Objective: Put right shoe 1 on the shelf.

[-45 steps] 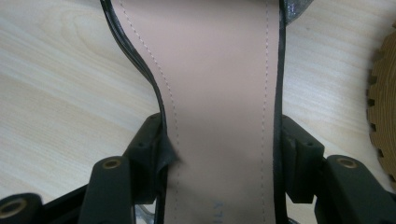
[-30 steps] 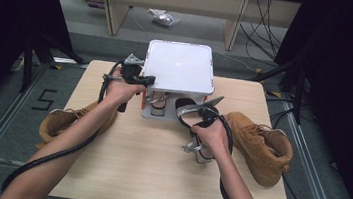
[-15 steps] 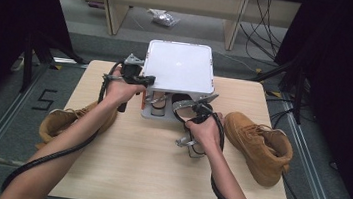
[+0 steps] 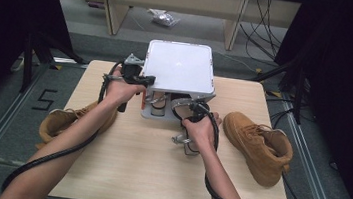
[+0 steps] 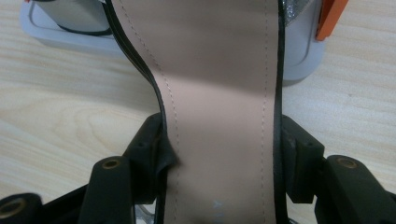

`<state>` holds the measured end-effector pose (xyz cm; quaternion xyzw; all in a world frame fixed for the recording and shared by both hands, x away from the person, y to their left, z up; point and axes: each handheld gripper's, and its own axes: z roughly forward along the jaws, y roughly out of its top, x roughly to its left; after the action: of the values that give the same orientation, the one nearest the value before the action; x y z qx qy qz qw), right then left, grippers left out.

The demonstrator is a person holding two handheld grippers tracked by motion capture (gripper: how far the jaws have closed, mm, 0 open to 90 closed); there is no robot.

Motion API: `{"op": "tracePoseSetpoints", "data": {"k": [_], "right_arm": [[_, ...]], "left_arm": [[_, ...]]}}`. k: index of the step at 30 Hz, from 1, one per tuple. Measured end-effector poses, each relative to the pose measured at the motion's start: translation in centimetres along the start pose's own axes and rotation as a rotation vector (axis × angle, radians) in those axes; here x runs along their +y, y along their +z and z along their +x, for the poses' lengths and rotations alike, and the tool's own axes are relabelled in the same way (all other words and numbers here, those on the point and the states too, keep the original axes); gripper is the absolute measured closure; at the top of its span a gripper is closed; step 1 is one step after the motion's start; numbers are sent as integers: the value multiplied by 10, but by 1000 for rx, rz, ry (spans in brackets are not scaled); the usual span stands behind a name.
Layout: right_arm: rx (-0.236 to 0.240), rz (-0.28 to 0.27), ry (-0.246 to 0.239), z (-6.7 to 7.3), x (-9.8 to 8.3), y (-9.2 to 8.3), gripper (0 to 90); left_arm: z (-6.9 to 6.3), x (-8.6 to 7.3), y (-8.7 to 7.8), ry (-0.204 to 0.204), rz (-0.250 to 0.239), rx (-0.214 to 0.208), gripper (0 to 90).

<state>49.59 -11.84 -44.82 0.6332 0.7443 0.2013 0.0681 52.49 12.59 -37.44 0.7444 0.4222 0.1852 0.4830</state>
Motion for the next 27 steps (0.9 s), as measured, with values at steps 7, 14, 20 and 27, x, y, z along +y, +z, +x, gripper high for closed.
{"op": "tracePoseSetpoints", "data": {"k": [7,14,20,27], "right_arm": [[-6,3,4,1,1,7,437],[-25,13,71,6,3,14,437],[-47,9,85,7,2,20,436],[-71,27,125,7,4,22,435]], "left_arm": [[0,0,0,2,1,-1,896],[0,0,-1,19,9,1,896],[0,0,0,4,-3,-1,896],[0,0,0,5,-1,-2,896]]}}
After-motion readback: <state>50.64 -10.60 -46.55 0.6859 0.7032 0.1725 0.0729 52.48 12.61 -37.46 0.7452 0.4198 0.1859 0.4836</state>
